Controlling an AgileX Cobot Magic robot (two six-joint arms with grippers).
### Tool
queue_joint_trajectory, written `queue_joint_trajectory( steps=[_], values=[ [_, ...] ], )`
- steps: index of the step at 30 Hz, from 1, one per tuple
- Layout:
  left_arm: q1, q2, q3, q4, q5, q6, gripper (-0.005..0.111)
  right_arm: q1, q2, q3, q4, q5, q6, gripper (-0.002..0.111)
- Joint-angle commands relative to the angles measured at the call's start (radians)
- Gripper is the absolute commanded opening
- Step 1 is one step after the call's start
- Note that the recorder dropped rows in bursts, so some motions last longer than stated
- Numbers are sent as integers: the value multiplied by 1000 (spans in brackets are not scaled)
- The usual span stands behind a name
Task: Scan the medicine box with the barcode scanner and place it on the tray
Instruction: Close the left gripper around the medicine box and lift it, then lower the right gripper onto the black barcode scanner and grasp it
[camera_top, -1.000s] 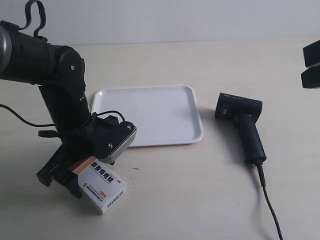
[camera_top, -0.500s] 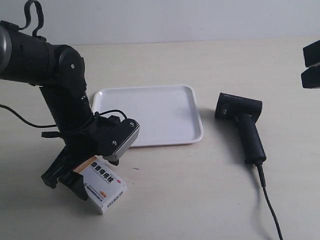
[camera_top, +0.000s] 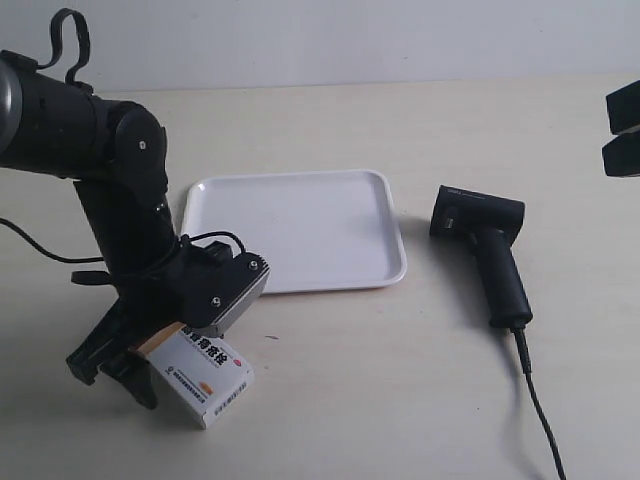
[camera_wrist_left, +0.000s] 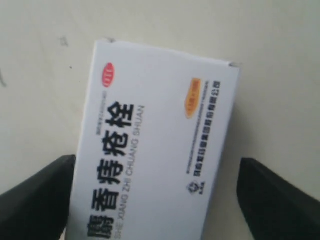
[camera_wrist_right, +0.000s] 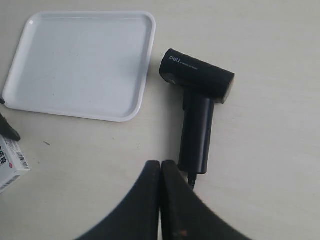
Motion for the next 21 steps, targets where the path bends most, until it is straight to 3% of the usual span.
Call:
queue_joint_trajectory(
  steps=[1, 13, 16, 21],
  values=[
    [2, 1, 10, 17, -28, -1, 82, 2, 3, -4, -4, -13, -6, 0],
    [2, 1, 10, 2, -93, -1, 82, 2, 3, -4, -4, -13, -6, 0],
    [2, 1, 10, 2, -97, -3, 73, 2, 3, -4, -4, -13, -6, 0],
    [2, 1, 10, 15, -41, -3, 41, 2, 3, -4, -4, -13, -6, 0]
  ],
)
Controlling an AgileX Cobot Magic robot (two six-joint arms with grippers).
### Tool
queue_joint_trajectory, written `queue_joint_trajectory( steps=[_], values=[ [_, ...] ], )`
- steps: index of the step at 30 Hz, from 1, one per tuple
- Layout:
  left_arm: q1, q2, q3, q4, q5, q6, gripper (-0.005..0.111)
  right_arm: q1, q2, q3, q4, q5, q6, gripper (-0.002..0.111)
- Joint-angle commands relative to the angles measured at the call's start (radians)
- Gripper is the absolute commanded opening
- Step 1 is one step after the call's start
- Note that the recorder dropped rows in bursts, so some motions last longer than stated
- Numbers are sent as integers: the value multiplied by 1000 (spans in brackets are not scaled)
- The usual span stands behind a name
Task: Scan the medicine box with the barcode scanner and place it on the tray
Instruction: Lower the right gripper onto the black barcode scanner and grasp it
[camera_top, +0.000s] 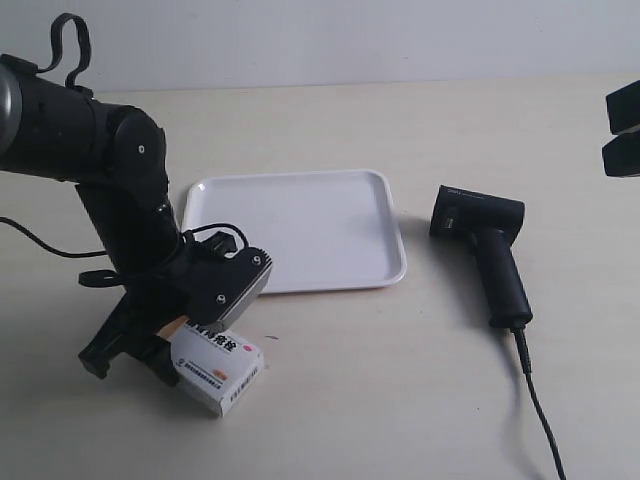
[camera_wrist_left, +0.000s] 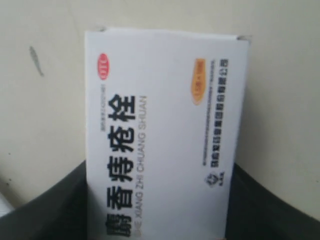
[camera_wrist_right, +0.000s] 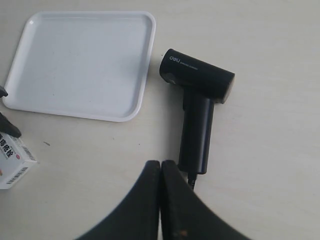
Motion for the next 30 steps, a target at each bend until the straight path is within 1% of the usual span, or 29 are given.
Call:
queue_joint_trajectory(
  steps=[1, 3, 5, 6, 9, 16, 24, 27, 29, 30],
  values=[
    [2, 1, 2, 18, 51, -3, 34, 2, 3, -4, -4, -13, -6, 0],
    [2, 1, 2, 47, 74, -7, 21, 2, 3, -4, -4, -13, -6, 0],
    [2, 1, 2, 87, 100, -7, 6, 2, 3, -4, -4, -13, -6, 0],
    [2, 1, 2, 103, 113, -11, 0, 2, 3, -4, -4, -13, -6, 0],
    [2, -12, 2, 129, 133, -30, 0, 2, 3, -4, -4, -18, -6, 0],
    [2, -102, -17, 142, 133, -190, 0, 2, 25, -4, -28, -11, 12, 0],
    [2, -196, -18, 90, 110, -350, 0, 2, 159, -4, -151, -7, 179, 0],
    [2, -216, -18, 88, 111, -409, 0, 2, 220, -4, -159, -10, 188, 0],
    [2, -221, -18, 67, 111, -440, 0, 2, 267, -4, -149, -17, 188, 4],
    [2, -223, -18, 49, 111, -450, 0, 2, 291, -4, -144, -25, 186, 7]
  ],
)
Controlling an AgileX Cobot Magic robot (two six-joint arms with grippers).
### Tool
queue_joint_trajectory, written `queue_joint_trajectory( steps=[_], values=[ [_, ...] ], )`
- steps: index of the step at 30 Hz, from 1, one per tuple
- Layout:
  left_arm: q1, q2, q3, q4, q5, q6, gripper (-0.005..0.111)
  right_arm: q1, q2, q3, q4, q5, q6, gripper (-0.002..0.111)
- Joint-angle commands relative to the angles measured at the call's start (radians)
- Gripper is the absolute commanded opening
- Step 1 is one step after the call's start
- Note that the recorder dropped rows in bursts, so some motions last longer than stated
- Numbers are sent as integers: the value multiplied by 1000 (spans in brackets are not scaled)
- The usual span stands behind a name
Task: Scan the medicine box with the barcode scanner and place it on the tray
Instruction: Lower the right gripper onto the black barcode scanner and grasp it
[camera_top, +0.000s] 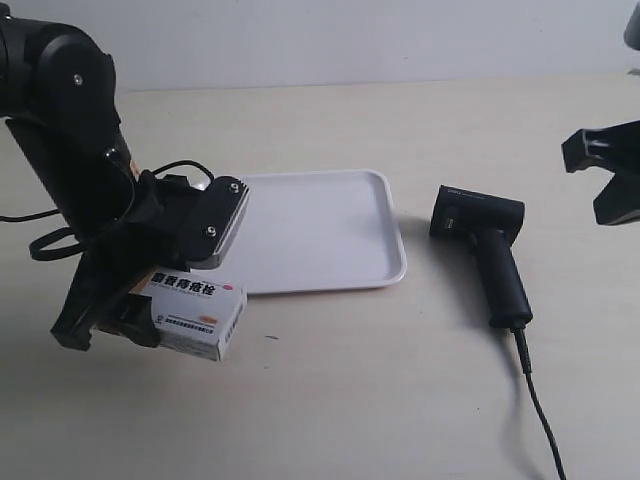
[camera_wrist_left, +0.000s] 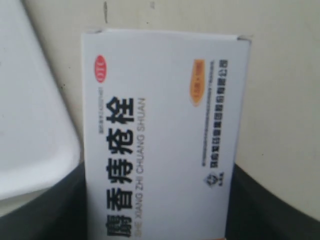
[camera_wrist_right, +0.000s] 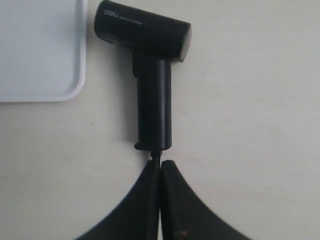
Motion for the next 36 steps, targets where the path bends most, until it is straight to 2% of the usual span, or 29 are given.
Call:
queue_joint_trajectory(
  steps=[1, 4, 9, 12, 17, 26, 36],
  values=[
    [2, -20, -6, -70, -9, -68, 0, 2, 91, -4, 1, -30, 7, 11],
    [2, -24, -6, -112, -30, -68, 0, 2, 154, -4, 12, -70, 7, 27],
    [2, -24, -6, -112, -44, -68, 0, 2, 249, -4, 70, -153, 7, 64],
    [2, -24, -6, -112, -49, -68, 0, 2, 296, -4, 136, -200, -7, 74],
    [2, -24, -6, -112, -53, -68, 0, 2, 376, -9, 167, -270, -27, 73],
    [2, -24, -6, -112, -76, -68, 0, 2, 497, -114, 173, -203, -57, 73],
    [2, -24, -6, -110, -110, -68, 0, 2, 589, -115, 238, -263, -145, 73]
  ],
)
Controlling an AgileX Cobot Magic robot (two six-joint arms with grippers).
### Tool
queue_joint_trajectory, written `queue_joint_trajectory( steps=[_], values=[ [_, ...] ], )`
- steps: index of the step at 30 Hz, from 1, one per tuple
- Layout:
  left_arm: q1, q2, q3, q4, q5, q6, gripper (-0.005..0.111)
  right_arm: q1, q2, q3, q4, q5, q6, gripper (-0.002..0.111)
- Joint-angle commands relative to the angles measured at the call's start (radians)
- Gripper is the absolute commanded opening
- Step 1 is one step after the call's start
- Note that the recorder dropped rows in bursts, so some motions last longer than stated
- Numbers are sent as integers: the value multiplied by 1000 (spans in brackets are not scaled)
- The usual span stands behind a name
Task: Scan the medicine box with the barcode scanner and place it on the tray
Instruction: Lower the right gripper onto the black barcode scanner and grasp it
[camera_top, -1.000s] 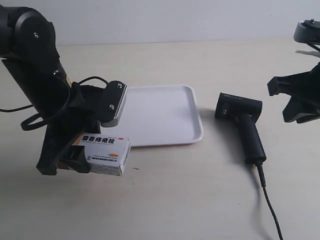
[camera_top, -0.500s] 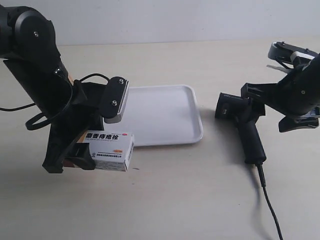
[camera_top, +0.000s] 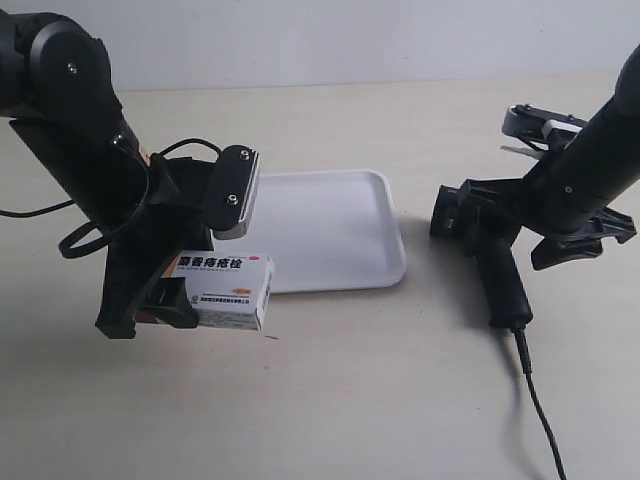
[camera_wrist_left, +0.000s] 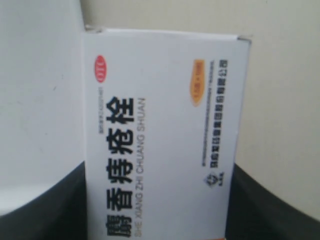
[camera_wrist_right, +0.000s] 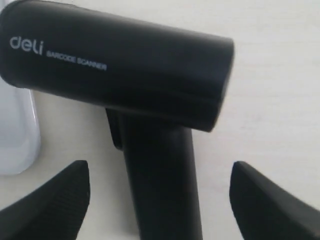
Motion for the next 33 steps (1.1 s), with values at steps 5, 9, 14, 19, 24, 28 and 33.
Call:
queue_joint_trajectory(
  steps=[5, 9, 14, 19, 24, 28, 33],
  values=[
    [2, -13, -6, -7, -5, -3, 0, 2, 42, -25, 39, -43, -43, 73],
    [2, -13, -6, -7, -8, -1, 0, 2, 73, -25, 39, -49, -43, 73],
    [2, -13, -6, -7, -14, -1, 0, 2, 86, -25, 74, -64, -52, 73],
    [2, -13, -6, -7, -20, -1, 0, 2, 86, -25, 74, -84, -52, 71],
    [2, -13, -6, -7, -25, -1, 0, 2, 86, -25, 74, -102, -52, 66],
    [2, -13, -6, -7, -27, -1, 0, 2, 86, -25, 70, -106, -52, 60],
    [2, -13, -6, -7, -27, -1, 0, 2, 86, -25, 70, -106, -52, 39]
  ],
)
